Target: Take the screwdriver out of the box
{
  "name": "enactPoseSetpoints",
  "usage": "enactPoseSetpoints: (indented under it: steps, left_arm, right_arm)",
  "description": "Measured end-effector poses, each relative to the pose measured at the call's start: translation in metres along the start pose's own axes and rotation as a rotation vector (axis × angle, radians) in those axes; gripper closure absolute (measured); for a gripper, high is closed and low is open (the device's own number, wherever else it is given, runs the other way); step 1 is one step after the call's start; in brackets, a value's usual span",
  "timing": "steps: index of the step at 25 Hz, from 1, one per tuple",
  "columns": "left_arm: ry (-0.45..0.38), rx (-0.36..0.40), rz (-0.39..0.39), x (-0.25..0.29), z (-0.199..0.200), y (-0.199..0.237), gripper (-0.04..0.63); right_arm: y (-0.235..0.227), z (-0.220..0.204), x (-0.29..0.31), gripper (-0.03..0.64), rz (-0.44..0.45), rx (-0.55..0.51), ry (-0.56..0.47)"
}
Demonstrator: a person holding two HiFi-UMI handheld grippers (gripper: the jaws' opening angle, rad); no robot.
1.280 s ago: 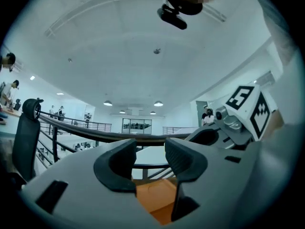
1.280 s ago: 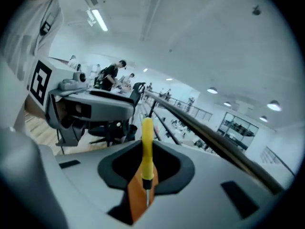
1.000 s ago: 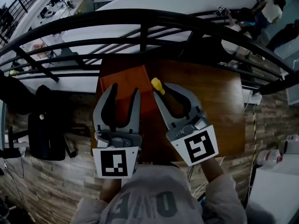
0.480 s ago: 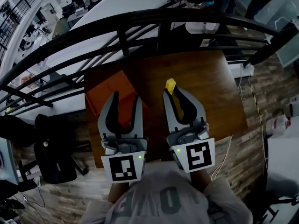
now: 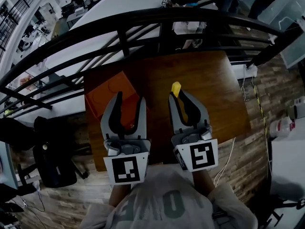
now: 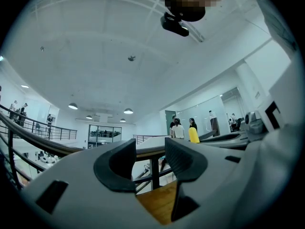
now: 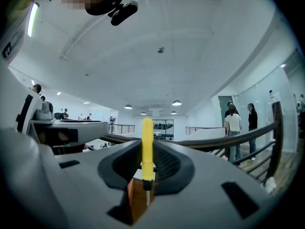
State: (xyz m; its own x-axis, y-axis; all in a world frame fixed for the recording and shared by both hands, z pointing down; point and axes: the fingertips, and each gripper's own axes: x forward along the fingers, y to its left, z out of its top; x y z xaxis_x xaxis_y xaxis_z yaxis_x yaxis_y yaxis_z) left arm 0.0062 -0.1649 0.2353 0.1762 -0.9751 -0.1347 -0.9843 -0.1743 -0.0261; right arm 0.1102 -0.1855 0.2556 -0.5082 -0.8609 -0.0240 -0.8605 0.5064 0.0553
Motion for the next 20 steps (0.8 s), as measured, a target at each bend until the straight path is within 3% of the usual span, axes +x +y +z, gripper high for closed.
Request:
enactPoseSetpoints:
  steps: [20]
  left_arm:
    - [0.017, 0.004, 0.015, -0.0043, -0.0054, -0.0001, 0.413]
  right_arm:
    - [-0.0027, 0.0018, -0.0022, 0.541, 0.0, 0.018, -0.008]
